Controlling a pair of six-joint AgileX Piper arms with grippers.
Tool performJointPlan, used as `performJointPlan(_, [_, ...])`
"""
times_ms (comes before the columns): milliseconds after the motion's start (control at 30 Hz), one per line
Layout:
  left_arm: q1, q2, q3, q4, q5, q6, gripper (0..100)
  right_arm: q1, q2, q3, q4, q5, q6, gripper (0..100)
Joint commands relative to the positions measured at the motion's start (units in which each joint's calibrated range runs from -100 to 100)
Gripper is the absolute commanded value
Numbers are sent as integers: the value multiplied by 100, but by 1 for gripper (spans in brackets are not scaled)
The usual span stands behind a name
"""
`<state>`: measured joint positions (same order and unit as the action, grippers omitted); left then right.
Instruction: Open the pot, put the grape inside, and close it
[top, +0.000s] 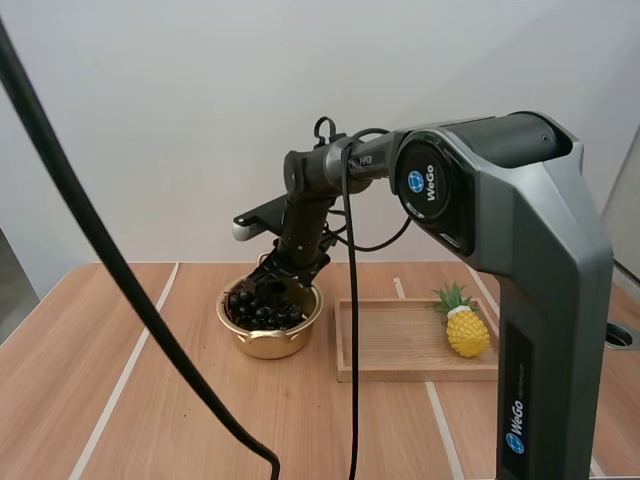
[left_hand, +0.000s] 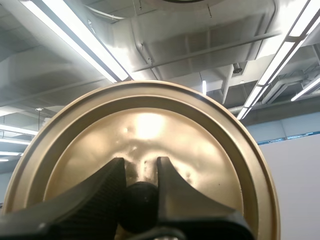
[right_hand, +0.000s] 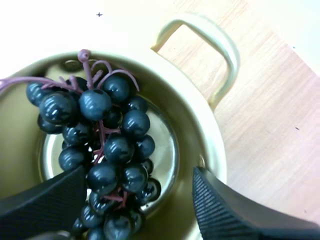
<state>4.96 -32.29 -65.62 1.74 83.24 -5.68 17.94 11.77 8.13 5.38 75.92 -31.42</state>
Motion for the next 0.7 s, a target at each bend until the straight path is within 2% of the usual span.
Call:
performJointPlan(0, [-1, 54, -14, -71, -36, -14, 0, -38, -289, -62, -57, 139, 5, 100])
performJointPlan(467, [-1, 56, -14, -71, 38, 205, 0, -38, -1592, -62, -61, 177, 5, 100])
performJointPlan(667, [-1, 124, -14, -71, 521, 205, 0, -38, -2385, -227, -413, 72, 13, 100])
